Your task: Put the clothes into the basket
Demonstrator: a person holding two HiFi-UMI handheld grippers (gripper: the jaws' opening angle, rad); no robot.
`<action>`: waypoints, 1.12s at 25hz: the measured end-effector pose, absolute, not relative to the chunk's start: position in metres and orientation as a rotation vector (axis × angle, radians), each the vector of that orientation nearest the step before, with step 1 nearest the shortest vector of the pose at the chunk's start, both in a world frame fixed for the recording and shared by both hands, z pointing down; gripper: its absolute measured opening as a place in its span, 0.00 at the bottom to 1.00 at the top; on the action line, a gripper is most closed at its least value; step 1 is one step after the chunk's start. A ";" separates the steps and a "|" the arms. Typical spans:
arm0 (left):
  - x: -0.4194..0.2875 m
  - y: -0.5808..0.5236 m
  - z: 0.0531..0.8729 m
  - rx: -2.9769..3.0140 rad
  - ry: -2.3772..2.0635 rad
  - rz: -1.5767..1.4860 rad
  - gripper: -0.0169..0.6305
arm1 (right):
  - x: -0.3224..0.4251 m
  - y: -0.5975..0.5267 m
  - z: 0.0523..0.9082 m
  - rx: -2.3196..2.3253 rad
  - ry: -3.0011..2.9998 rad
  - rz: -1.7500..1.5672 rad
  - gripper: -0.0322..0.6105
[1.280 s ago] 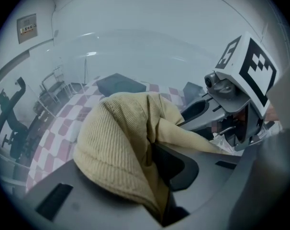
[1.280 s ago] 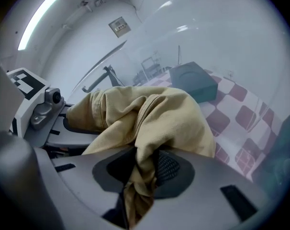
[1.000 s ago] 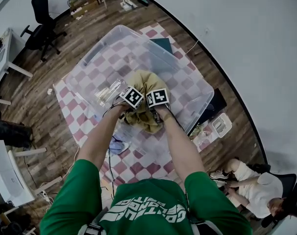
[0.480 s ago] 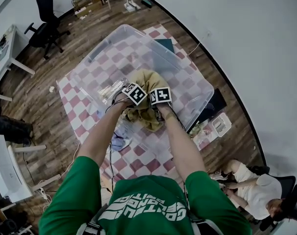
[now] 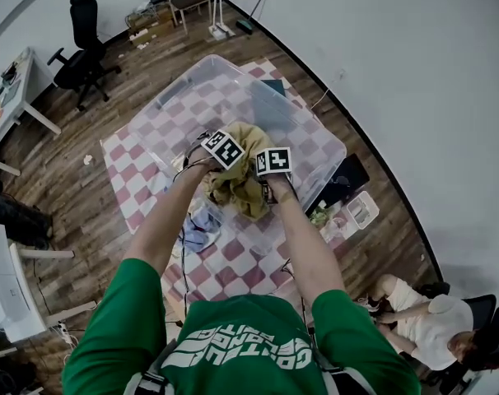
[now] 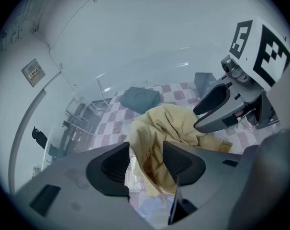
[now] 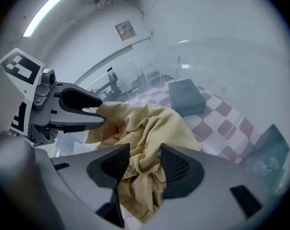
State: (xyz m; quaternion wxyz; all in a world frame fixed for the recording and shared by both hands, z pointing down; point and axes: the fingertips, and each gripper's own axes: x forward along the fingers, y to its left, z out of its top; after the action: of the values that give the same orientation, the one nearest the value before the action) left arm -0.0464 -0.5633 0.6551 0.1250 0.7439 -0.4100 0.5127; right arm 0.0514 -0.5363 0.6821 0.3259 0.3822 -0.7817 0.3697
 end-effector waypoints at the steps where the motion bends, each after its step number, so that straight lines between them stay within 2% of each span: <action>1: -0.047 -0.563 0.646 2.180 -1.214 1.494 0.33 | 0.052 -0.535 0.674 1.010 -2.067 0.960 0.35; 7: -0.032 -0.555 0.576 2.304 -1.325 1.390 0.33 | 0.047 -0.532 0.596 1.085 -2.256 0.869 0.35; 10: -0.021 -0.540 0.543 2.378 -1.371 1.267 0.32 | 0.046 -0.522 0.551 1.126 -2.385 0.804 0.30; 14: -0.013 -0.514 0.506 2.447 -1.433 1.082 0.20 | 0.054 -0.500 0.501 1.214 -2.486 0.707 0.18; 19: -0.019 -0.465 0.485 2.494 -1.473 0.946 0.07 | 0.055 -0.453 0.474 1.257 -2.550 0.594 0.10; 22: -0.019 -0.425 0.480 2.517 -1.442 0.870 0.03 | 0.053 -0.413 0.462 1.254 -2.575 0.513 0.07; 28: -0.026 -0.341 0.465 2.573 -1.405 0.645 0.03 | 0.043 -0.329 0.451 1.246 -2.615 0.428 0.06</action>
State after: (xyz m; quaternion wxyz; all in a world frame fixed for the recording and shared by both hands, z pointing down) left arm -0.0265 -0.3413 0.4652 0.0697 0.8552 -0.4669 0.2142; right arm 0.0432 -0.3287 0.4515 0.1064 0.4231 -0.8880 0.1454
